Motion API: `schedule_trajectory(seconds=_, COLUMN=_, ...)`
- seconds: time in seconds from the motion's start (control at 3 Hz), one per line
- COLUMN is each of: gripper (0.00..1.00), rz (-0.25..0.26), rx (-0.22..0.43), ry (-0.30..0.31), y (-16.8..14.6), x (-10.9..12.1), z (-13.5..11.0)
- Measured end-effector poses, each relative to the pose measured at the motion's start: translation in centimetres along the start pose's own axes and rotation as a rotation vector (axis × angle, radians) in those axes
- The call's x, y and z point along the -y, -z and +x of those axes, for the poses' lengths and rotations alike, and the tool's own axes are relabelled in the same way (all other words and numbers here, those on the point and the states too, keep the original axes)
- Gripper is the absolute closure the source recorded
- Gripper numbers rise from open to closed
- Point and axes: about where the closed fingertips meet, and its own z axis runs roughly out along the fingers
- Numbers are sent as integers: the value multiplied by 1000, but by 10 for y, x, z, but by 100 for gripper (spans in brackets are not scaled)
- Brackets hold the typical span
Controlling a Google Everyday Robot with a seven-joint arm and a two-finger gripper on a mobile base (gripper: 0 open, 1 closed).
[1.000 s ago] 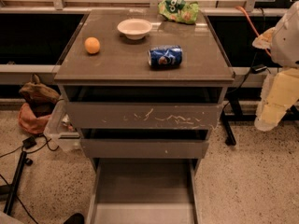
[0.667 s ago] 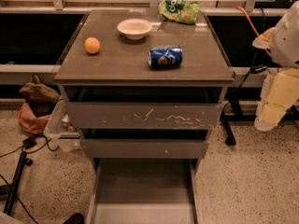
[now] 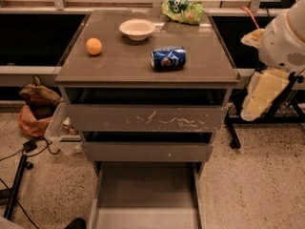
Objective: Place pepsi can into bottom drawer
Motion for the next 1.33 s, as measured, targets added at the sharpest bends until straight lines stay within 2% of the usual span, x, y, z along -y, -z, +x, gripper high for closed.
schedule_trajectory(seconds=0.33, gripper=0, rz=21, rx=72, ry=43, y=-39, x=41, z=-8)
schedule_trajectory(seconds=1.0, gripper=0, rz=-9, rx=158, ry=112, y=-120, x=110, z=-30)
schedule_trajectory(seconds=1.33, gripper=0, rz=-32, rx=178, ry=154, y=-149, x=135, z=-51)
